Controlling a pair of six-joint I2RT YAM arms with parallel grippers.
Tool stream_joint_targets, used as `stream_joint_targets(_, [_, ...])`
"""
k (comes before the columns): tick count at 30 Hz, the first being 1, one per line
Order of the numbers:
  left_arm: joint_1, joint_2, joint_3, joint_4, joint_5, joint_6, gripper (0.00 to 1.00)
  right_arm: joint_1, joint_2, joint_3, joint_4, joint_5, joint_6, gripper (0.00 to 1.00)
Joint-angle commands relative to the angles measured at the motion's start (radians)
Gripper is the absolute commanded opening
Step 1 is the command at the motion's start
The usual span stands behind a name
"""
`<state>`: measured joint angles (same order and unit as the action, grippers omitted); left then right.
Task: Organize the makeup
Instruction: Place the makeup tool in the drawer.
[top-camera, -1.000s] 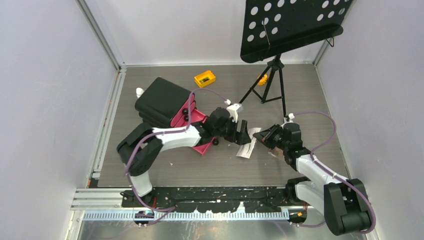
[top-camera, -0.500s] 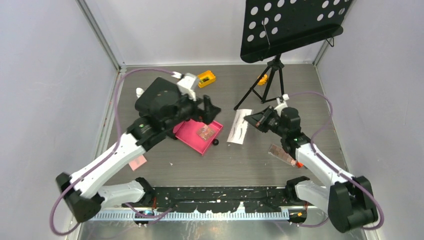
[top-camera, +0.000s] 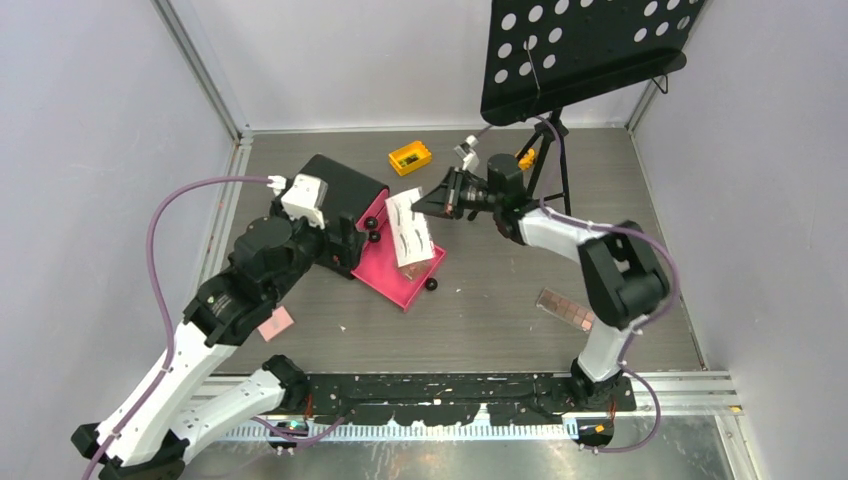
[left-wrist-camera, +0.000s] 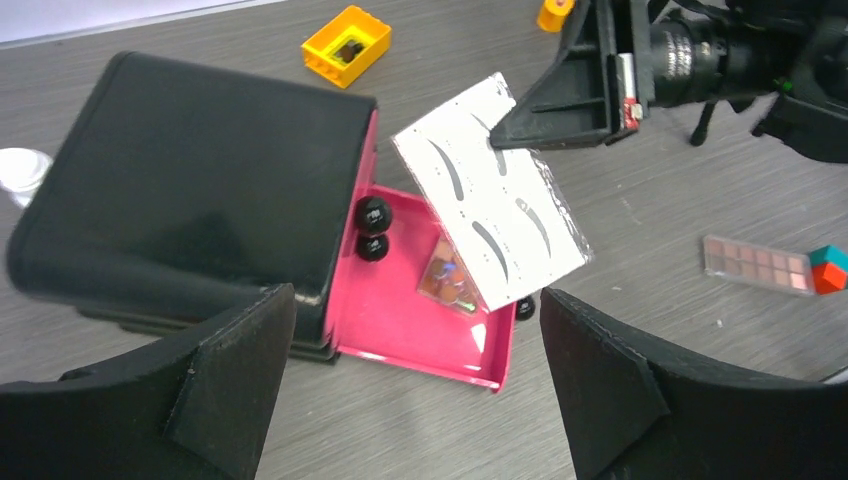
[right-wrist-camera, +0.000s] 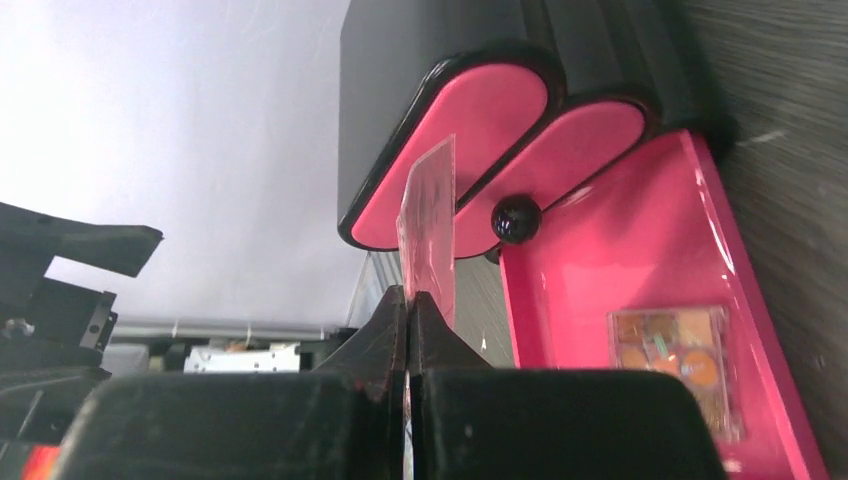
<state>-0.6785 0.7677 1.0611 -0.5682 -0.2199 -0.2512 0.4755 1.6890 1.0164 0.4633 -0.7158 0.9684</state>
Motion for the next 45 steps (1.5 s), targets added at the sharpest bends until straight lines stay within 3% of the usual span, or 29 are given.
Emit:
stream_joint_targets(1, [0.006, -0.058, 0.0, -0.072, -0.08, 0.061, 0.95, 0.0, 0.173, 0.157, 0.136, -0.299, 0.009, 0.0])
stream_joint_targets(4, [0.006, -0.08, 0.005, -0.096, -0.102, 0.078, 0.94, 0.001, 0.245, 0.254, -0.007, -0.331, -0.096, 0.0])
stream_joint_targets(10, [0.006, -0.106, 0.005, -0.118, -0.133, 0.1, 0.94, 0.021, 0.28, 0.481, -0.749, -0.197, -0.65, 0.0])
stream_joint_targets(13, [0.006, -0.111, -0.005, -0.111, -0.135, 0.102, 0.94, 0.025, 0.272, 0.504, -0.922, -0.139, -0.76, 0.0])
stream_joint_targets(30, [0.006, -0.091, -0.016, -0.091, -0.108, 0.092, 0.93, 0.118, 0.353, 0.607, -0.913, -0.127, -0.731, 0.0])
stream_joint_targets(45, [0.007, -0.085, -0.015, -0.092, -0.103, 0.092, 0.92, 0.159, 0.495, 0.785, -1.026, -0.06, -0.834, 0.0])
